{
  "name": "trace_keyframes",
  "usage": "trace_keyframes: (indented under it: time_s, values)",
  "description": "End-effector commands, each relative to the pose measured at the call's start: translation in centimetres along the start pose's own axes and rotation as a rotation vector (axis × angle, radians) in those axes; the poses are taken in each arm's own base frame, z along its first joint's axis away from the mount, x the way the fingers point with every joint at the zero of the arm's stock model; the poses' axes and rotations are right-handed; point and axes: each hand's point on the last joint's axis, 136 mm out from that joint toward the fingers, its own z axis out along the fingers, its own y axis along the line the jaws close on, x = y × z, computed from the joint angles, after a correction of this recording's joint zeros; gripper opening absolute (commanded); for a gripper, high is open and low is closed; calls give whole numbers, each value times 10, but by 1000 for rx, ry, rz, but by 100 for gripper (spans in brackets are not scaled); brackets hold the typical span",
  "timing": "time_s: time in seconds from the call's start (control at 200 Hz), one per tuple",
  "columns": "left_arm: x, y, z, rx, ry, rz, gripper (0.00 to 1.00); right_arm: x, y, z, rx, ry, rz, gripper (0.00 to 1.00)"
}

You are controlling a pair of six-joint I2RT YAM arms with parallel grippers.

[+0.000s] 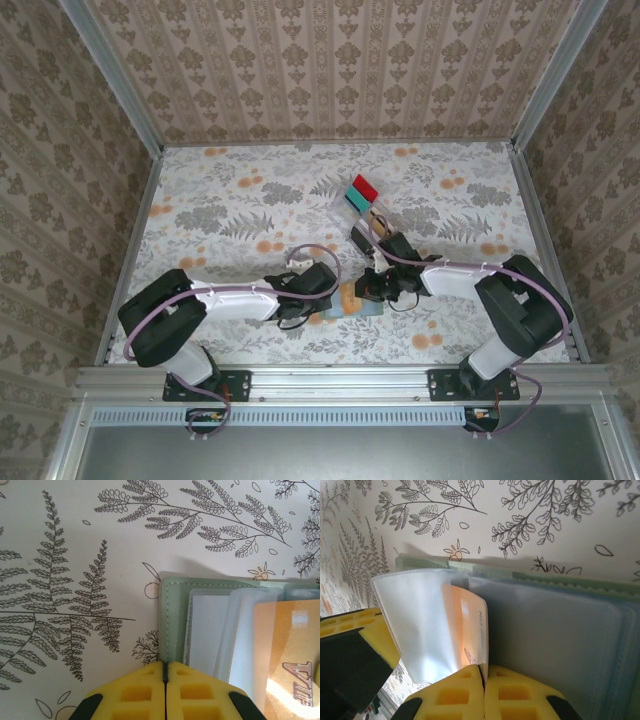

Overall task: Put the credit cards into the card holder
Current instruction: Insert the credit card into the card slot.

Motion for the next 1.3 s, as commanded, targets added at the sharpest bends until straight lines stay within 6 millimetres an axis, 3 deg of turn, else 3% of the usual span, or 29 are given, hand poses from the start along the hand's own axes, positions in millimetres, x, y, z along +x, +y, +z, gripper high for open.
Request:
trace_keyframes:
  time_s: [0.0, 0.355, 0.48, 0.705, 0.89, 0.995, 1.295]
  values:
    - [9, 17, 10, -65, 36, 10, 7, 15, -15, 13, 56, 49, 24, 6]
    - [9, 20, 11, -73, 37, 9, 8, 12, -14, 21, 46, 51, 64, 7]
    - [8, 24, 5, -95, 34, 1, 14, 14, -21, 23, 90, 54, 68, 8]
    - [-8, 28, -29, -96, -53, -13, 42, 17, -33, 20, 166, 56, 64, 10]
    - [-20, 3, -33, 5, -80, 6, 63, 16, -28, 18, 158, 54, 55, 12]
    - [-21, -7, -23, 33, -54, 16, 58, 16, -23, 15, 150, 52, 47, 15]
    - [-4, 2, 11, 9, 29, -22, 39, 10, -14, -5, 180, 20, -4, 28]
